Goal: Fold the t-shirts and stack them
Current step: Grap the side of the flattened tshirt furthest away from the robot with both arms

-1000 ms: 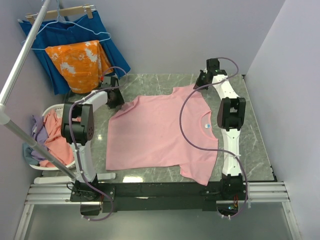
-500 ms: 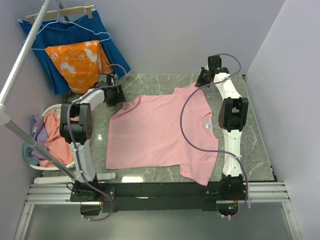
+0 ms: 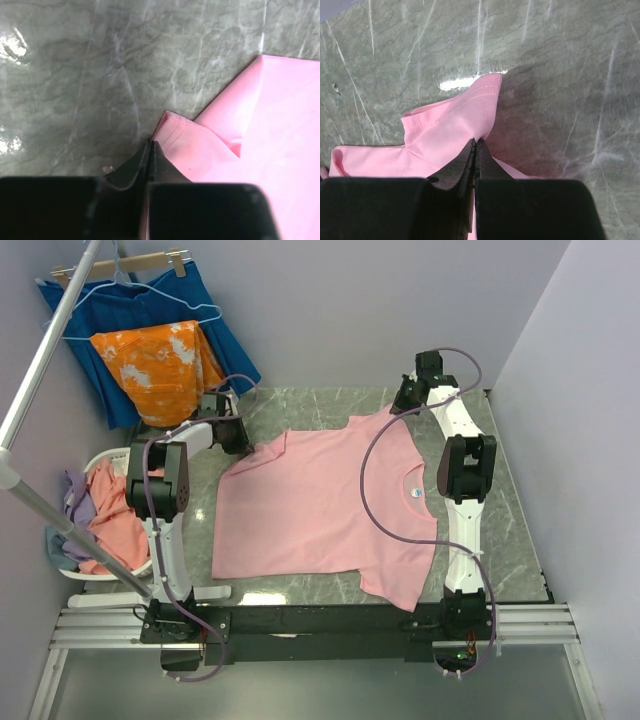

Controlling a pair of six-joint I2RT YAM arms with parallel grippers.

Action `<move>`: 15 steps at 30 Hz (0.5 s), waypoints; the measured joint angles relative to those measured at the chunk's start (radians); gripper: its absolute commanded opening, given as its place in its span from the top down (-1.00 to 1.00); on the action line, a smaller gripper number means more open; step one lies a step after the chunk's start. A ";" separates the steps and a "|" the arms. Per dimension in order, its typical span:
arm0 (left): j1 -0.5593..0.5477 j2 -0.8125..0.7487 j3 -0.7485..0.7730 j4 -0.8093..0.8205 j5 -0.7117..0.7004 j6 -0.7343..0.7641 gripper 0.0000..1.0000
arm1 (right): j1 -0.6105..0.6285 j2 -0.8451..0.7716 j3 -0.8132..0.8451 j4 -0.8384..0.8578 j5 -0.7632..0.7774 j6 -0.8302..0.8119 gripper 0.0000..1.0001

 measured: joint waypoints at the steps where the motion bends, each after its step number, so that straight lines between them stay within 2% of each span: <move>1: 0.000 0.002 0.000 0.006 0.008 0.001 0.99 | 0.000 0.000 0.000 0.000 0.000 0.000 1.00; 15: 0.003 -0.016 0.098 -0.003 -0.061 0.012 0.99 | 0.000 -0.005 -0.060 0.003 0.040 -0.072 1.00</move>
